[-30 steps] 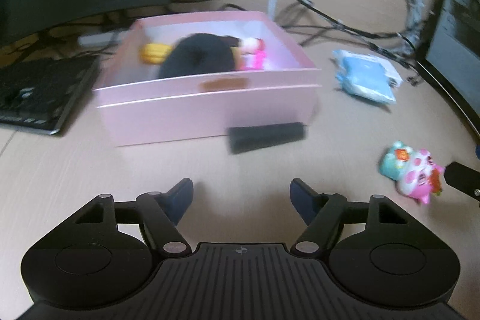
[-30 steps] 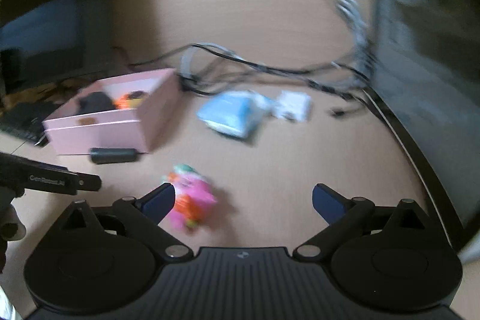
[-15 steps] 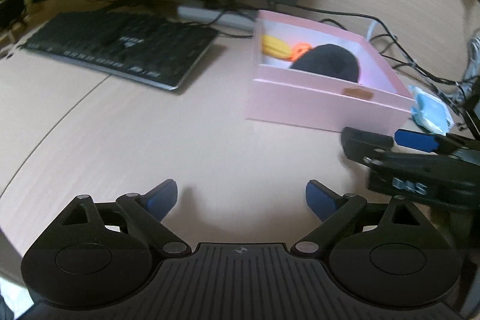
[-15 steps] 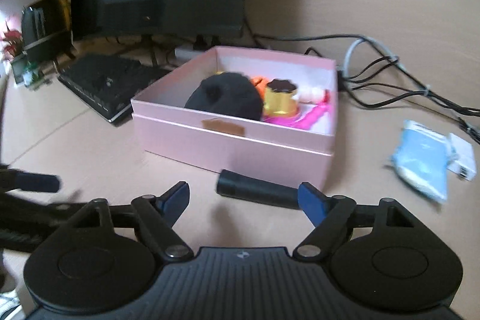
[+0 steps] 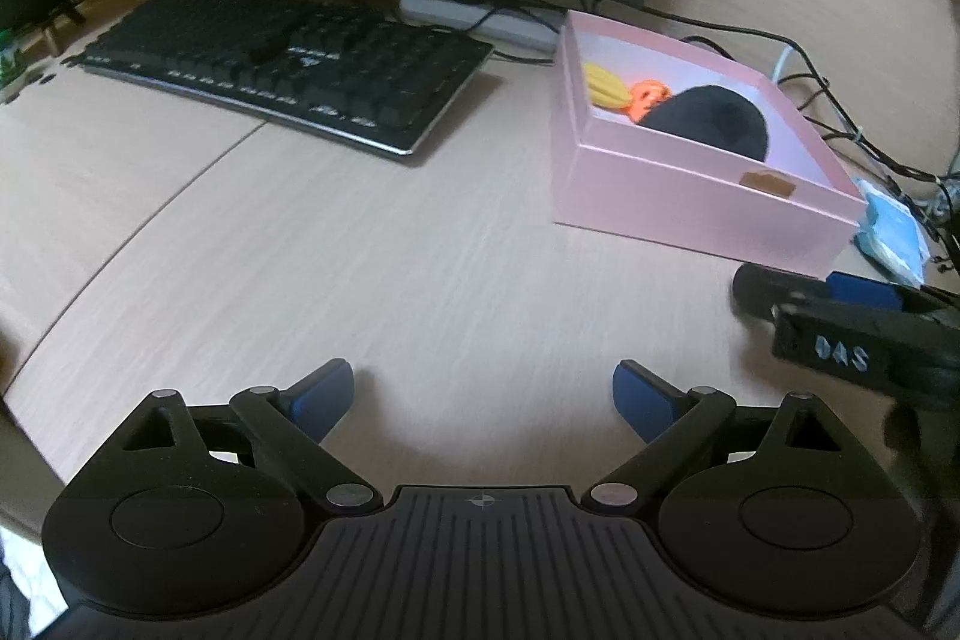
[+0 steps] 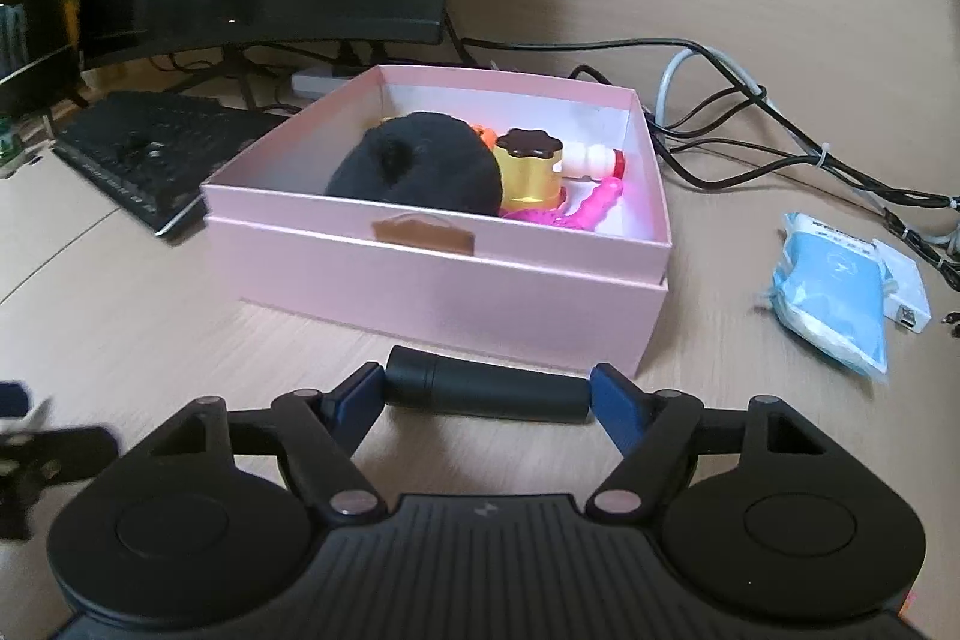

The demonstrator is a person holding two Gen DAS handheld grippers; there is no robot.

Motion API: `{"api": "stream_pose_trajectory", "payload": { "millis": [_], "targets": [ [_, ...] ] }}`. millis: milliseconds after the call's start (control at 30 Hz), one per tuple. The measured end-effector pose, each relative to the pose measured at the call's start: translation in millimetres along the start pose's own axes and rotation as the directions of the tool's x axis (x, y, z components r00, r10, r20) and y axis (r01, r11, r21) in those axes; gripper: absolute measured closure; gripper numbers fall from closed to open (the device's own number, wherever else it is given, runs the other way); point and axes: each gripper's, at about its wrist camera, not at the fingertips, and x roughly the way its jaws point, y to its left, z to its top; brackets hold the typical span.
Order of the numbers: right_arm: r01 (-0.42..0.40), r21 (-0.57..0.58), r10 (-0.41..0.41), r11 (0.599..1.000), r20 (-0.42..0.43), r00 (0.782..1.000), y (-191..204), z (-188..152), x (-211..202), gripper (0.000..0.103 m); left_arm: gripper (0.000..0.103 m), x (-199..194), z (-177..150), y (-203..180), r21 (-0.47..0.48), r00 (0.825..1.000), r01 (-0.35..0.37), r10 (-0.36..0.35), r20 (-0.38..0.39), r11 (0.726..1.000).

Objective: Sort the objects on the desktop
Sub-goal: 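Grasp the black cylinder on the desk with the right gripper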

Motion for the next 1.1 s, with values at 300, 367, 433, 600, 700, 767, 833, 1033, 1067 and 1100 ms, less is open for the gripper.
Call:
{"api": "stream_pose_trajectory", "payload": {
  "millis": [300, 367, 433, 600, 700, 767, 833, 1033, 1067, 1100],
  "targets": [
    [-0.057, -0.053, 0.054, 0.997, -0.053, 0.997, 0.1, -28.3, -31.0, 0.023, 0.005, 0.9, -1.6, -25.4, 0.06, 1.0, 0.031, -0.03, -0.004, 0.998],
    [-0.066, -0.032, 0.064, 0.997, -0.058, 0.996, -6.4, -33.0, -36.4, 0.023, 0.005, -1.8, -2.3, -30.7, 0.075, 1.0, 0.031, -0.031, 0.002, 0.997],
    [-0.089, -0.017, 0.088, 0.996, -0.031, 0.996, -16.0, -37.3, -50.1, 0.02, 0.005, -6.0, -3.1, -36.0, 0.085, 0.999, 0.032, -0.033, 0.009, 0.996],
    [-0.061, 0.004, 0.061, 0.998, 0.078, 0.995, -49.1, -48.6, -85.0, 0.018, 0.004, -15.0, -8.5, -53.0, 0.119, 0.998, 0.057, -0.059, 0.011, 0.991],
    [0.004, 0.051, -0.01, 0.999, 0.118, 0.993, -73.2, -56.3, -99.8, 0.016, 0.003, -15.0, -15.4, -71.7, 0.187, 0.993, 0.118, -0.118, -0.011, 0.975],
    [0.043, 0.09, -0.054, 0.995, 0.12, 0.991, -87.9, -60.0, -104.3, 0.016, 0.003, -12.5, -20.5, -89.2, 0.251, 0.988, 0.157, -0.153, -0.035, 0.955],
    [0.081, 0.133, -0.095, 0.988, 0.109, 0.989, -101.8, -62.7, -105.9, 0.016, 0.003, -7.7, -24.3, -105.2, 0.326, 0.987, 0.162, -0.156, -0.044, 0.932],
    [0.132, 0.157, -0.146, 0.979, 0.085, 0.986, -119.0, -73.5, -113.2, 0.013, 0.003, 8.5, -16.7, -115.1, 0.396, 0.998, 0.061, -0.061, -0.011, 0.916],
    [0.139, 0.149, -0.152, 0.979, 0.079, 0.985, -118.7, -75.8, -113.1, 0.012, 0.003, 9.6, -14.3, -112.5, 0.394, 0.999, 0.043, -0.047, -0.002, 0.918],
    [0.143, 0.14, -0.154, 0.98, 0.072, 0.985, -118.5, -76.5, -111.9, 0.011, 0.003, 10.4, -12.0, -109.7, 0.391, 1.0, 0.024, -0.029, 0.007, 0.92]
  ]
}}
